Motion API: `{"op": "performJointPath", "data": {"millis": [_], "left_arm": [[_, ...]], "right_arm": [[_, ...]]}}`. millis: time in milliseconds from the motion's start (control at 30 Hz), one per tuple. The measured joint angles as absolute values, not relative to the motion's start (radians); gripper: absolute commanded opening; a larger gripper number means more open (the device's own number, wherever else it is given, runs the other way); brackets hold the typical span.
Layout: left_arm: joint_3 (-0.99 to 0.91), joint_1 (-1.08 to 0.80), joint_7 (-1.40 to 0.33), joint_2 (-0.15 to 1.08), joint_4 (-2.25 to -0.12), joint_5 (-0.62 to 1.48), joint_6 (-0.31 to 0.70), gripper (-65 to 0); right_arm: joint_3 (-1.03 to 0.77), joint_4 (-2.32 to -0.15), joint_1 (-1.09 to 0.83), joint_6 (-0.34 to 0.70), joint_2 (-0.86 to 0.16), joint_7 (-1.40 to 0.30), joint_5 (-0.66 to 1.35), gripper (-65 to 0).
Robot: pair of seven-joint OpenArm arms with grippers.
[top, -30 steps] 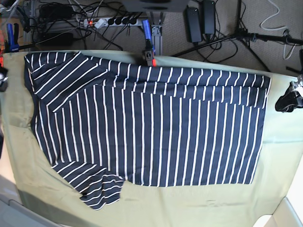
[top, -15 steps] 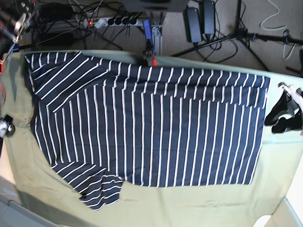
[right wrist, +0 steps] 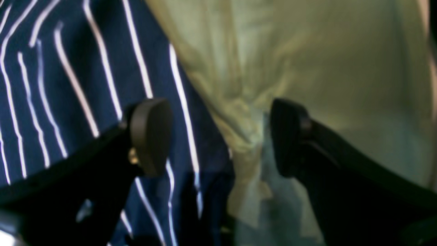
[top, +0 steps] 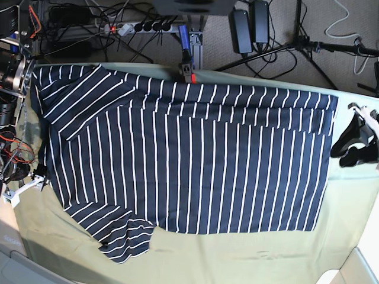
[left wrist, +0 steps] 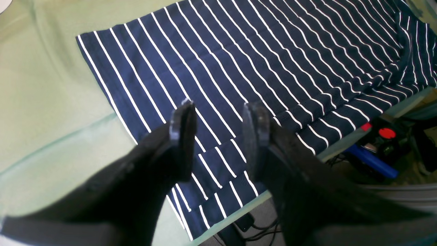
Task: Fold the T-shirt properly
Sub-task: 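Release the shirt and reposition both grippers onto the folded edge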
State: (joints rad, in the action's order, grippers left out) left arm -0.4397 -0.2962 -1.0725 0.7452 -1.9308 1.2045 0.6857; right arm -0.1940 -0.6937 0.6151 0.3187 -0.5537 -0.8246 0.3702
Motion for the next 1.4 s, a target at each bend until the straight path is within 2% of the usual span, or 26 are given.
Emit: {"op": "performJointPath", "data": {"millis": [167, 500, 833, 1200, 1233, 1267, 1300, 1367, 1400], "left_arm": [[-0.44, -0.296, -1.073, 0.745, -1.931, 1.205, 0.686, -39.2], [-0.44, -0.296, -1.057, 0.742, -1.877, 1.198, 0.686, -39.2], [-0.44, -0.296, -1.019, 0.742, -1.715, 1.176, 0.686, -39.2], [-0.44, -0.296, -0.989, 0.742, -1.701, 1.175, 0.686, -39.2], [-0.44, -0.296, -0.985, 0.742, -1.701, 1.175, 0.686, -39.2], [-0.44, -0.296, -0.976, 0.742, -1.701, 1.175, 0.686, -39.2], [-0.44, -0.296, -0.967, 0.742, -1.701, 1.175, 0.686, -39.2], [-0.44, -0.296, -0.949, 0.741, -1.701, 1.164, 0.686, -39.2], [-0.44, -0.296, -0.932, 0.741, -1.701, 1.143, 0.686, -39.2]], "right_arm": [[-0.194, -0.68, 0.621, 0.319, -0.539, -0.812, 0.366, -21.1], [-0.194, -0.681, 0.627, 0.325, -0.434, -0.788, 0.336, -21.1], [-0.194, -0.744, 0.623, 0.329, -0.396, -0.841, 0.371, -21.1], [-0.194, -0.772, 0.624, 0.329, -0.398, -0.85, 0.394, -21.2], [-0.194, -0.772, 0.624, 0.329, -0.398, -0.85, 0.394, -22.8], [-0.194, -0.772, 0.624, 0.329, -0.398, -0.85, 0.393, -28.4], [-0.194, -0.772, 0.623, 0.329, -0.398, -0.851, 0.385, -37.8], [-0.194, -0.772, 0.624, 0.329, -0.398, -0.85, 0.361, -61.1], [-0.194, -0.772, 0.624, 0.328, -0.398, -0.85, 0.353, -65.0]]}}
